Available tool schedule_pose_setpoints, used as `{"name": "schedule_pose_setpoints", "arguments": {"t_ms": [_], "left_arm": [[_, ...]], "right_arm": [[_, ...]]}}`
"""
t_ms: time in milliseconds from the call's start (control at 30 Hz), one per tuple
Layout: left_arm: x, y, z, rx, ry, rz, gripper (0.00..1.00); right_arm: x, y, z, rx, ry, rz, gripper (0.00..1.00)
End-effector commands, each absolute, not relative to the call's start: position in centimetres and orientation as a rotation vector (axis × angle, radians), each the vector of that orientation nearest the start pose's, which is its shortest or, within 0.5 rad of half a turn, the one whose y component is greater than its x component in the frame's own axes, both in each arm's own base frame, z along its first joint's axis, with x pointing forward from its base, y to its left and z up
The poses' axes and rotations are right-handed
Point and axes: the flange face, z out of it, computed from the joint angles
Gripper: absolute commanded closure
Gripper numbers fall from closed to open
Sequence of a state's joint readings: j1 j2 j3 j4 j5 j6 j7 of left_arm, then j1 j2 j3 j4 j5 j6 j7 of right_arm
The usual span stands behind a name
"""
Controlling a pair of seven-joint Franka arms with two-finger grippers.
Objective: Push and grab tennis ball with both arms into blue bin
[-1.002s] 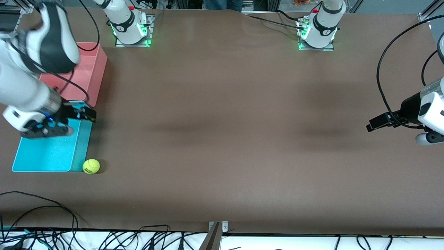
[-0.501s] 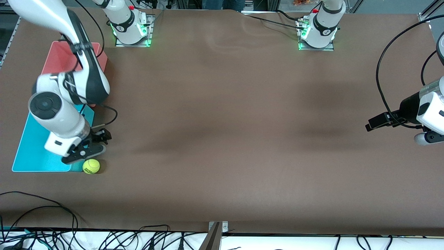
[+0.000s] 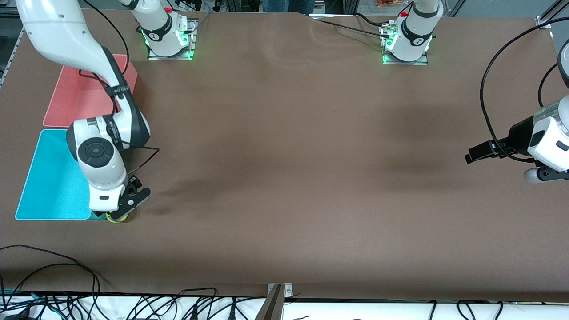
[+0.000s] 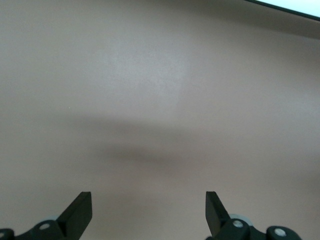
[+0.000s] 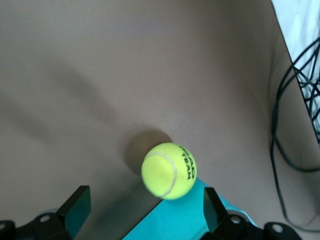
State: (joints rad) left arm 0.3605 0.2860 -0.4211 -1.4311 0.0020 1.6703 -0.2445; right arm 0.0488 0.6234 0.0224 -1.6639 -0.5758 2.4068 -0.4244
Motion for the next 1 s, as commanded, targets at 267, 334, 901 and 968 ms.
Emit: {"name": "schedule_pose_setpoints", "arguments": {"t_ms": [267, 334, 901, 968], "left_arm": [[63.9, -0.9, 54.4, -3.247, -0.266, 0.092, 0.00], [63.9, -1.0, 54.4, -3.247, -0.263, 0.092, 0.00], [63.9, -1.1, 54.3, -3.249, -0.261, 0.092, 0.00], [63.9, -1.1, 54.4, -3.250, -0.264, 0.091, 0.00]], "right_arm": [[70.5, 0.7, 21.1, -3.037, -1.869, -0.188, 0.00], [70.5, 0.6, 21.0, -3.038, -1.867, -0.185, 0.00], [70.3, -0.9, 17.8, -2.921, -2.010, -0.227, 0.09], [70.3, -0.9, 17.8, -2.910, -2.028, -0.223, 0.19]]}}
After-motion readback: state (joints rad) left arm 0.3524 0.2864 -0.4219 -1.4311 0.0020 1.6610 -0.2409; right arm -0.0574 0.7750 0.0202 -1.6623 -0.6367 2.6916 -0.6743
